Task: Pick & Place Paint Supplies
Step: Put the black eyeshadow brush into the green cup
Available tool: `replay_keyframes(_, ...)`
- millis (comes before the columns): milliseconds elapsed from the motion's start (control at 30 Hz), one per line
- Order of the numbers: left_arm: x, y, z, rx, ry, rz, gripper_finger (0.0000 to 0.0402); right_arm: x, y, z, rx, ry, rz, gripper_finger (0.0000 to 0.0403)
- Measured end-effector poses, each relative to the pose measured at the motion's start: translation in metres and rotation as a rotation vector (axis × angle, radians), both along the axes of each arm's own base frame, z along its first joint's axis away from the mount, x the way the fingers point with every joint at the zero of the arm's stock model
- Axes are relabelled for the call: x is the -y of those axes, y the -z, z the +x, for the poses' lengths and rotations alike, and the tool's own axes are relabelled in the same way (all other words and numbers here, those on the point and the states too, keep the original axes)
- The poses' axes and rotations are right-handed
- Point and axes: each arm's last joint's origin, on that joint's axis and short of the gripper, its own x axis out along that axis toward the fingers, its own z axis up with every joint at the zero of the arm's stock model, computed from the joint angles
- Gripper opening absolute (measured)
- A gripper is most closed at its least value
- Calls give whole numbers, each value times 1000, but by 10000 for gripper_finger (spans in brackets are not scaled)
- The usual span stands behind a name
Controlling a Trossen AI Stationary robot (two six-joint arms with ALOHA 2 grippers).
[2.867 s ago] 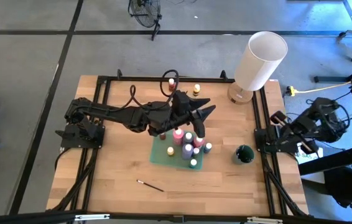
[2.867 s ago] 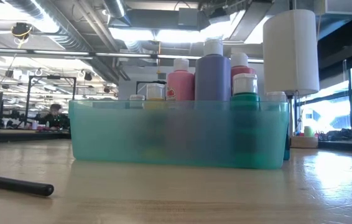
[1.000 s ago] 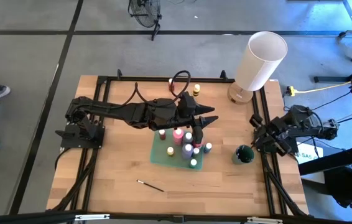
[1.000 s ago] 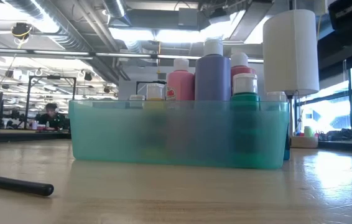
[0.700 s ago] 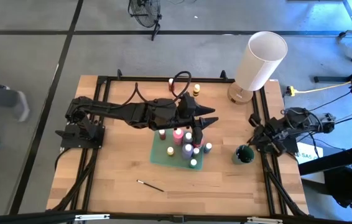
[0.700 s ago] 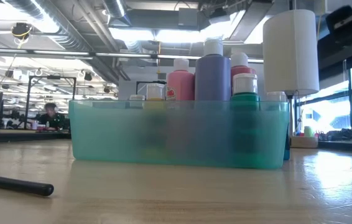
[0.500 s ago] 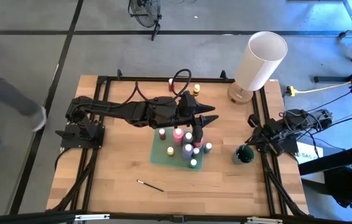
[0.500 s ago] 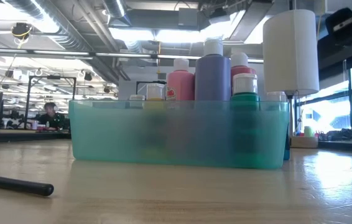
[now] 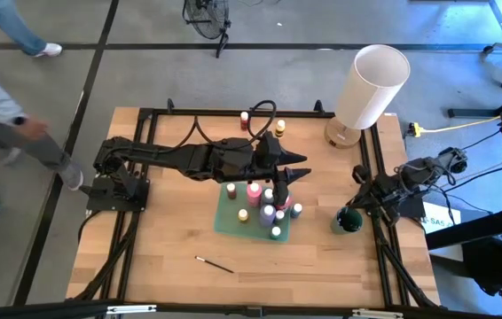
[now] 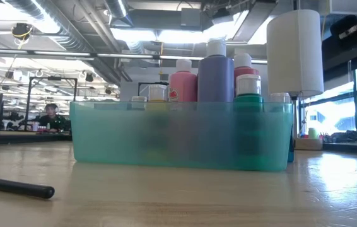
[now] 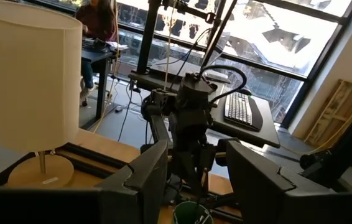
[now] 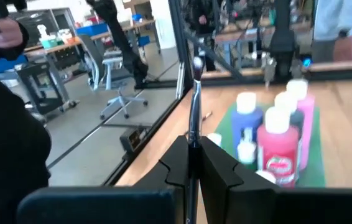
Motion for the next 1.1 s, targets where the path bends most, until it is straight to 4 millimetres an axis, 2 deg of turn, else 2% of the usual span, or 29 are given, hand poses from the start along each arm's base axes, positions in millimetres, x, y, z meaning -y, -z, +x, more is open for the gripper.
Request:
replay_keyframes(167,0,3,0,-28,0,4,159,-5,14,4,-54,-7,11,20)
replay_keyframes(900,-1,4,0,-46,-1,7,159,-11,19,0,-124,-20,43,24)
replay_keyframes(1100,-1,4,0,-46,-1,7,159,-12,22,-1,-170,-17,84,37)
